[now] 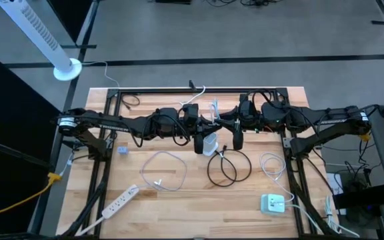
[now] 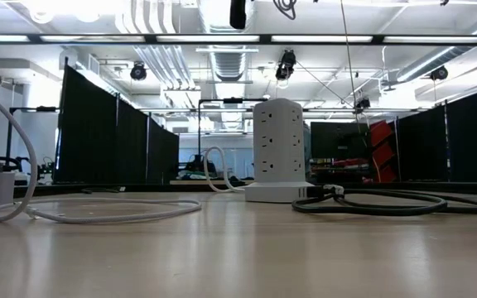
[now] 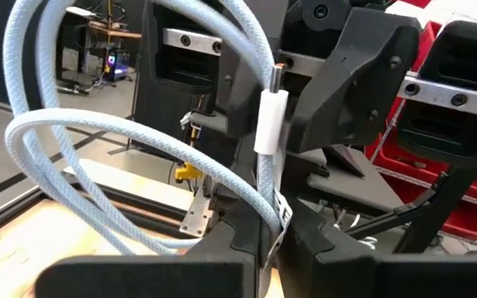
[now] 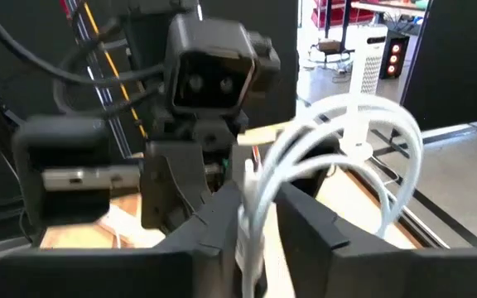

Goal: Plug in charger cables
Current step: Insert the white charger cable into the bottom right white outlet extension

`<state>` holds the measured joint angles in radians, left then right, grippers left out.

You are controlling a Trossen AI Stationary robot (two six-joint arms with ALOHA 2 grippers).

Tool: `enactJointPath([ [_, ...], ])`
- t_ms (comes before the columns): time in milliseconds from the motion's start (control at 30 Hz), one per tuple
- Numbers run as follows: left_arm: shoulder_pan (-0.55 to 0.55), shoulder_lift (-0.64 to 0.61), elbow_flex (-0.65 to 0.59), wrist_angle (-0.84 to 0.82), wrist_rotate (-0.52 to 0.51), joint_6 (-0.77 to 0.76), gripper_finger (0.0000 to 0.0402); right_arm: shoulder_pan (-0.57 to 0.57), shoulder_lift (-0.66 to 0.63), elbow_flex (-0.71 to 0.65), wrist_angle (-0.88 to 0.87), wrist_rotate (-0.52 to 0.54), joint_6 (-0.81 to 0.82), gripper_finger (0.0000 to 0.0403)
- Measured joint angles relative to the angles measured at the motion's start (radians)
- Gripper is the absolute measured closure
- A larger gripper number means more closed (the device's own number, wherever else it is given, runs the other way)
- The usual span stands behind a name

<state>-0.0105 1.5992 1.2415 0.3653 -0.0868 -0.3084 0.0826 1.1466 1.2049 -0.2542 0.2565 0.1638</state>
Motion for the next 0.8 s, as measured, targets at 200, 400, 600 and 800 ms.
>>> enactJointPath([
  [200,0.0,-0.009,0.0,-0.038,0.0,0.0,0.0395,0.0,-0.025,0.0,-0.042,0.01,0.019,0.0288],
  [400,0.0,-0.01,0.0,-0.05,0.0,0.0,0.0395,0.01,-0.068,0.0,-0.047,0.005,0.028,0.028],
  [600,0.0,-0.01,0.0,-0.078,0.0,0.0,0.0395,0.048,-0.069,0.0,-0.045,-0.092,0.072,0.0302],
  [800,0.0,-0.01,0.0,-0.075,0.0,0.011,0.0395,0.058,-0.031,0.0,-0.063,-0.091,0.073,0.0342],
])
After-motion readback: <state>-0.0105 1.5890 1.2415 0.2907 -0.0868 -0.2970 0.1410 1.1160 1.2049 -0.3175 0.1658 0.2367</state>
